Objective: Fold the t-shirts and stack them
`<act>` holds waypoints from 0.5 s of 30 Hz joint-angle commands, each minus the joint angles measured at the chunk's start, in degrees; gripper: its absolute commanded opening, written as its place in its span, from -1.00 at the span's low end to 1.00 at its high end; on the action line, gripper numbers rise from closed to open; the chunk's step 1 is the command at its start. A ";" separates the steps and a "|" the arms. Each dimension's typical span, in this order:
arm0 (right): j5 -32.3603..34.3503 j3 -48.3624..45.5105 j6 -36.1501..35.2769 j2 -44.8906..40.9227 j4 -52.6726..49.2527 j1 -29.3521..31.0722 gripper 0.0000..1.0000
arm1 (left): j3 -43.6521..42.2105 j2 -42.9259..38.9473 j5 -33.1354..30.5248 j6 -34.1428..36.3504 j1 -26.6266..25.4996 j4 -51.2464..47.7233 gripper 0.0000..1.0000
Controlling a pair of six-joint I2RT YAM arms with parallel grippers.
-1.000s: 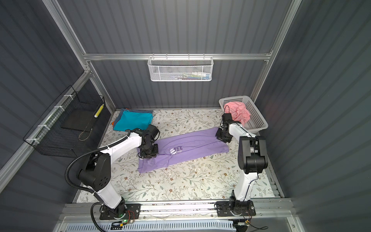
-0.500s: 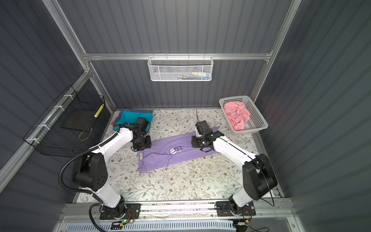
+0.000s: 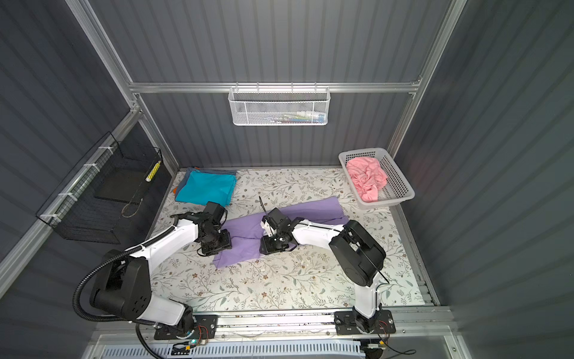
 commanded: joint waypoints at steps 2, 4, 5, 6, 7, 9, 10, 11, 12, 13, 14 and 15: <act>-4.32 2.32 2.71 1.83 2.31 1.35 -0.07 | 0.28 2.49 1.38 -0.58 -0.20 3.84 0.07; -4.99 2.94 3.34 2.42 2.76 1.47 -0.07 | 0.66 3.44 1.41 -0.22 -0.20 4.30 -0.01; -5.24 3.41 3.57 2.81 2.72 1.54 -0.07 | 0.82 3.81 1.40 -0.15 -0.19 4.42 -0.03; -5.59 3.86 3.72 3.19 2.63 1.54 -0.07 | 1.05 4.26 1.33 0.14 -0.20 4.48 -0.06; -5.90 4.23 3.88 3.51 2.62 1.54 -0.08 | 1.35 4.72 1.29 0.40 -0.19 4.52 -0.07; -6.35 4.88 4.26 4.13 2.71 1.54 -0.16 | 2.08 5.48 1.06 0.85 -0.20 4.44 -0.12; -6.56 5.21 4.42 4.30 2.68 1.54 -0.25 | 2.54 5.87 0.97 1.18 -0.20 4.26 -0.16; -6.75 5.41 4.69 4.43 2.79 1.54 -0.34 | 3.00 6.21 0.88 1.47 -0.20 4.10 -0.20; -6.95 5.63 4.94 4.41 2.84 1.46 -0.46 | 3.66 6.65 0.75 1.81 -0.20 3.88 -0.29; -7.02 5.96 5.29 4.45 2.82 1.45 -0.57 | 4.28 7.00 0.68 2.05 -0.16 3.61 -0.39; -7.16 6.36 5.46 4.45 2.61 1.32 -0.65 | 4.85 7.33 0.55 2.28 -0.20 3.39 -0.45; -7.24 7.00 5.65 4.57 2.10 1.12 -0.72 | 5.53 7.51 0.45 2.63 -0.20 3.01 -0.54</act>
